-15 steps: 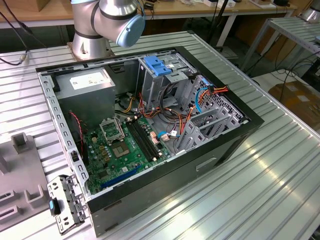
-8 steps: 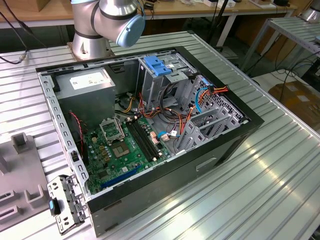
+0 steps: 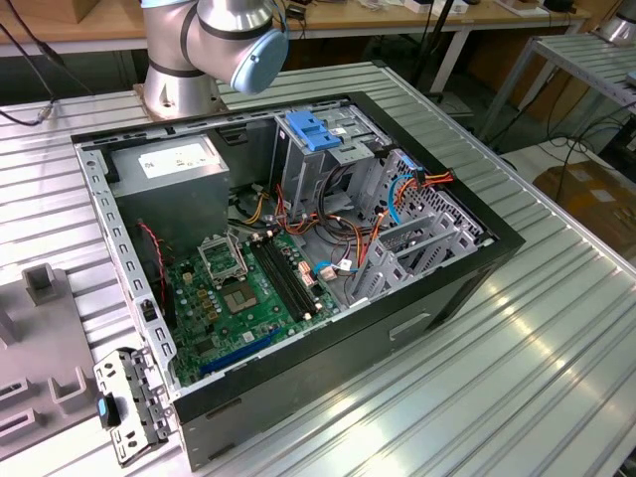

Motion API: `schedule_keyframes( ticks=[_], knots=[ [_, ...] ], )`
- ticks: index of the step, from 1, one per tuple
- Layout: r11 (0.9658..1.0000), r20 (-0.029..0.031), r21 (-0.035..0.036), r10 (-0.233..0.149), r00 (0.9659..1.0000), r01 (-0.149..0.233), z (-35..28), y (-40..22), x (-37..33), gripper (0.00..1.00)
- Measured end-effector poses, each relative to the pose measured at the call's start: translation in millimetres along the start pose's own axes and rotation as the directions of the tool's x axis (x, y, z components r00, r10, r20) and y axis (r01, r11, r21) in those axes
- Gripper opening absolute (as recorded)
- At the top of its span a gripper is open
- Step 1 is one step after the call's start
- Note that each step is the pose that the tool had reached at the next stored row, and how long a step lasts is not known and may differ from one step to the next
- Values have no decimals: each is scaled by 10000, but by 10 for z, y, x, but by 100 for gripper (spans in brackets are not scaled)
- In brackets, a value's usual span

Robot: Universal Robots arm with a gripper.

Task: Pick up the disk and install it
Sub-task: 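Pick up the disk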

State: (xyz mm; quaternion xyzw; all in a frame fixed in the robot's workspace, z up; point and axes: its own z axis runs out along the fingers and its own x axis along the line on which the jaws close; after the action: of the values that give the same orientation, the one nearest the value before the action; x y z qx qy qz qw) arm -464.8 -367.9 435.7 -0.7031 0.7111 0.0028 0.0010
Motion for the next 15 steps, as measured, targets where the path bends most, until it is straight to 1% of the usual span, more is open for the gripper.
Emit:
schedule_keyframes(
  ticks=[7,15],
  knots=[
    [10000,-3,-2,0,10000,0,-9,0,0,37],
    [10000,-2,-1,0,10000,0,-97,0,-1,37]
  ],
)
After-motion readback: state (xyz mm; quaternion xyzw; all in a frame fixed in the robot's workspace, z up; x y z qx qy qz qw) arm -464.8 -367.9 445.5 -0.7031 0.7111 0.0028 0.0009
